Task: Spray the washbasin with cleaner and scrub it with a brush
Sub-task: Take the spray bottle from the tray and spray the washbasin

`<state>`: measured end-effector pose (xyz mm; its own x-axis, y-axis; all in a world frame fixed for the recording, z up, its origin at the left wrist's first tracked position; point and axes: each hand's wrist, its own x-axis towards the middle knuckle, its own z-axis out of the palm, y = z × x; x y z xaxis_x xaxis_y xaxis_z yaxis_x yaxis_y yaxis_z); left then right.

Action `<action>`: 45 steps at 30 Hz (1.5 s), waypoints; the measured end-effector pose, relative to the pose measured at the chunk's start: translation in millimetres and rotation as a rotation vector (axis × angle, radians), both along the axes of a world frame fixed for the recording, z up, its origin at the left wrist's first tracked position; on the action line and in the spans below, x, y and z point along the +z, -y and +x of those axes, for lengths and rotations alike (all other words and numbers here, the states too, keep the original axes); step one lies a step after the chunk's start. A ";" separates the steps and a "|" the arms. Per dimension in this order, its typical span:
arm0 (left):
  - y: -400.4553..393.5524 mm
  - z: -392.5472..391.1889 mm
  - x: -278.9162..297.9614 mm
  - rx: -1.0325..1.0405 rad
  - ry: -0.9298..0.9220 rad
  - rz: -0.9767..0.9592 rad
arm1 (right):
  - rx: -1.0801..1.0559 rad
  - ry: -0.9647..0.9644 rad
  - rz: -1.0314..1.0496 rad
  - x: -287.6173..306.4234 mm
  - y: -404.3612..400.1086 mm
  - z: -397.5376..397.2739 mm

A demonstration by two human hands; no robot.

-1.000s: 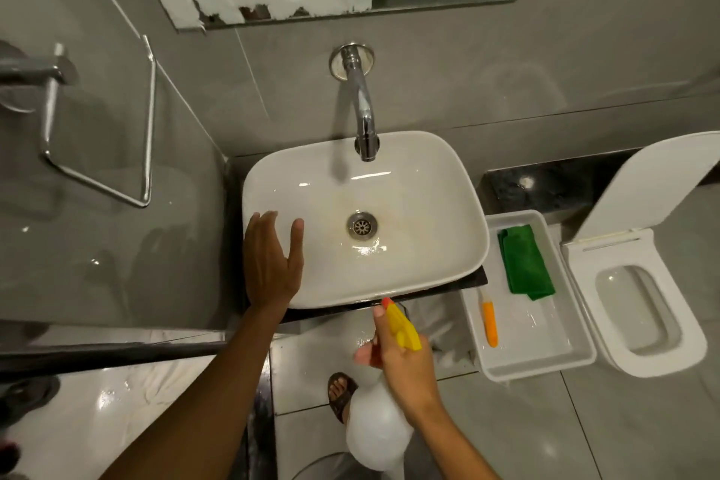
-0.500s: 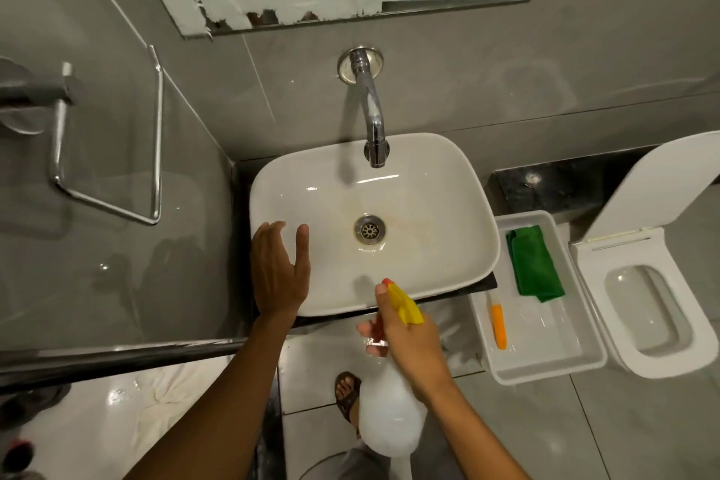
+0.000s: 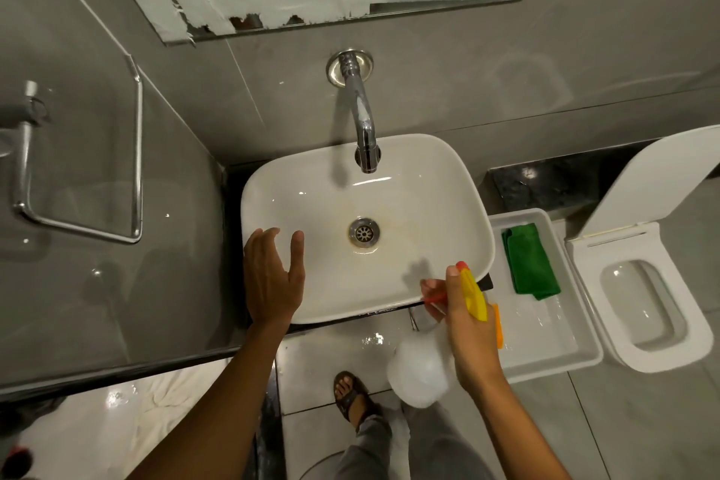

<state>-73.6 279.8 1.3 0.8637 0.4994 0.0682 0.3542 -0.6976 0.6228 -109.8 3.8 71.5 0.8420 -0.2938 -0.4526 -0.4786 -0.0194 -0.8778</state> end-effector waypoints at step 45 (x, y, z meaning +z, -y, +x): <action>-2.7 -2.3 -3.1 -0.006 -0.004 -0.031 | 0.041 0.059 0.037 21.3 -24.7 7.4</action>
<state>-75.9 282.5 -1.8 0.8670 0.4960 0.0491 0.3527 -0.6801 0.6427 -102.3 28.5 92.8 0.8787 -0.2425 -0.4112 -0.4251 -0.0055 -0.9051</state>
